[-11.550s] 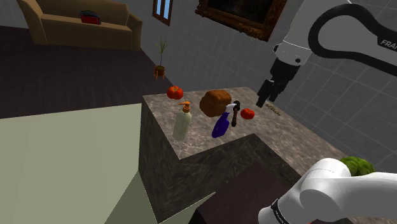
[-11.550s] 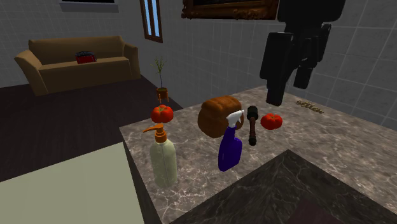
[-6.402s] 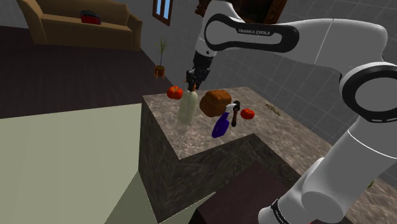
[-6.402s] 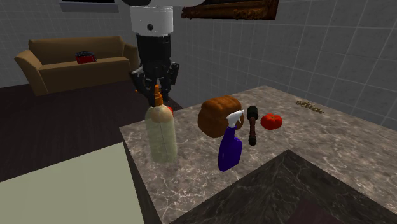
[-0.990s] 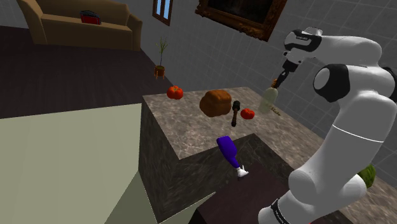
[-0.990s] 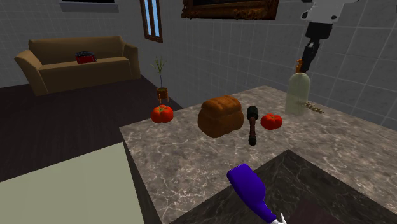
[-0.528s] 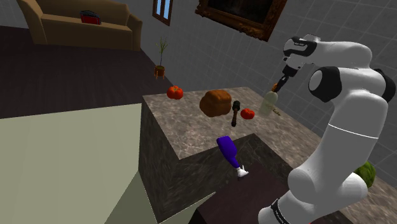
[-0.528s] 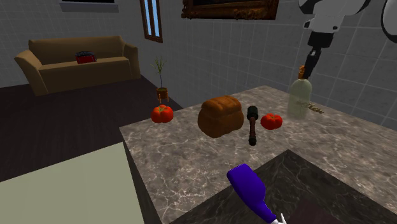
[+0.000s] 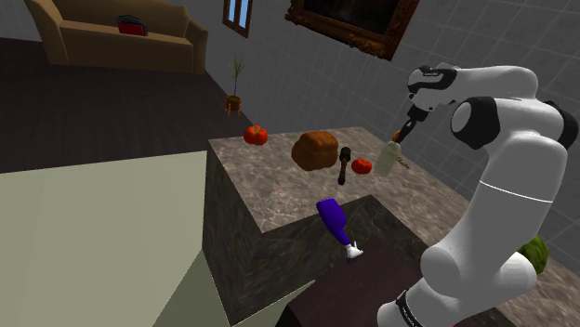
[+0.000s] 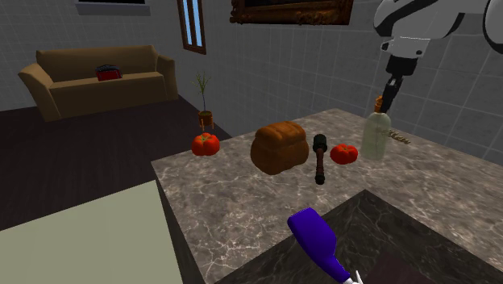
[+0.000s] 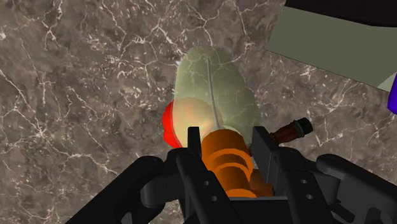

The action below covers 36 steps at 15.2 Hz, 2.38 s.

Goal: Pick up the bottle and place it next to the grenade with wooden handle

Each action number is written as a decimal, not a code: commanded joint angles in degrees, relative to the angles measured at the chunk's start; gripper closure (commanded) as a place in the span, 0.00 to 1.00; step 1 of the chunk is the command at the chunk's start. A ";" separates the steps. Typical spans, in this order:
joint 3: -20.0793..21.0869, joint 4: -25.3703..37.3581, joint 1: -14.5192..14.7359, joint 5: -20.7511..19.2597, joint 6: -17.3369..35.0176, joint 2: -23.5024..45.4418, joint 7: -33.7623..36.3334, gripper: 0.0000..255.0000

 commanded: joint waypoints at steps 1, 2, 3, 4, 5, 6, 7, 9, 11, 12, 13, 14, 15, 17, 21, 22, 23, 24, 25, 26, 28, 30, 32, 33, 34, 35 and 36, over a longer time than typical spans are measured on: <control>0.08 -1.23 0.07 0.14 1.49 0.23 -0.15 1.00; 0.11 -1.88 0.11 0.21 2.22 0.31 -0.23 1.00; 0.14 -2.51 0.13 0.28 2.93 0.42 -0.32 1.00; 0.18 -3.12 0.16 0.36 3.65 0.53 -0.41 1.00; 0.22 -3.71 0.18 0.44 4.35 0.66 -0.50 1.00; 0.26 -4.29 0.19 0.53 5.05 0.80 -0.59 1.00; 0.30 -4.85 0.21 0.62 5.75 0.95 -0.69 1.00; 0.39 -5.92 0.22 0.83 7.12 1.29 -0.89 1.00; 0.42 -6.19 0.22 0.89 7.48 1.39 -0.94 1.00; 0.42 -6.19 0.22 0.89 7.48 1.39 -0.94 1.00; 0.42 -6.19 0.22 0.89 7.48 1.39 -0.94 1.00; 0.42 -6.19 0.22 0.89 7.48 1.39 -0.94 1.00; 0.42 -6.19 0.22 0.89 7.48 1.39 -0.94 1.00; 0.42 -6.19 0.22 0.89 7.48 1.39 -0.94 1.00; 0.42 -6.19 0.22 0.89 7.49 1.39 -0.94 0.00; 0.42 -6.19 0.22 0.89 7.48 1.39 -0.94 0.00; 0.42 -6.19 0.22 0.89 7.48 1.39 -0.94 0.00; 0.42 -6.19 0.22 0.89 7.48 1.39 -0.94 0.00; 0.28 -4.95 0.18 0.62 5.79 0.90 -0.75 0.00; 0.16 -3.62 0.11 0.38 4.08 0.48 -0.57 0.00; -0.04 -0.96 -0.07 0.04 0.91 -0.08 -0.30 0.00; -0.04 -0.96 -0.06 0.04 0.92 -0.08 -0.30 0.00; -0.04 -0.96 -0.07 0.04 0.91 -0.08 -0.30 0.00; -0.04 -0.96 -0.07 0.04 0.91 -0.08 -0.30 0.00; -0.04 -0.96 -0.07 0.04 0.91 -0.08 -0.30 0.00; -0.04 -0.96 -0.07 0.04 0.91 -0.08 -0.30 0.00; -0.04 -0.97 -0.07 0.04 0.93 -0.08 -0.31 0.00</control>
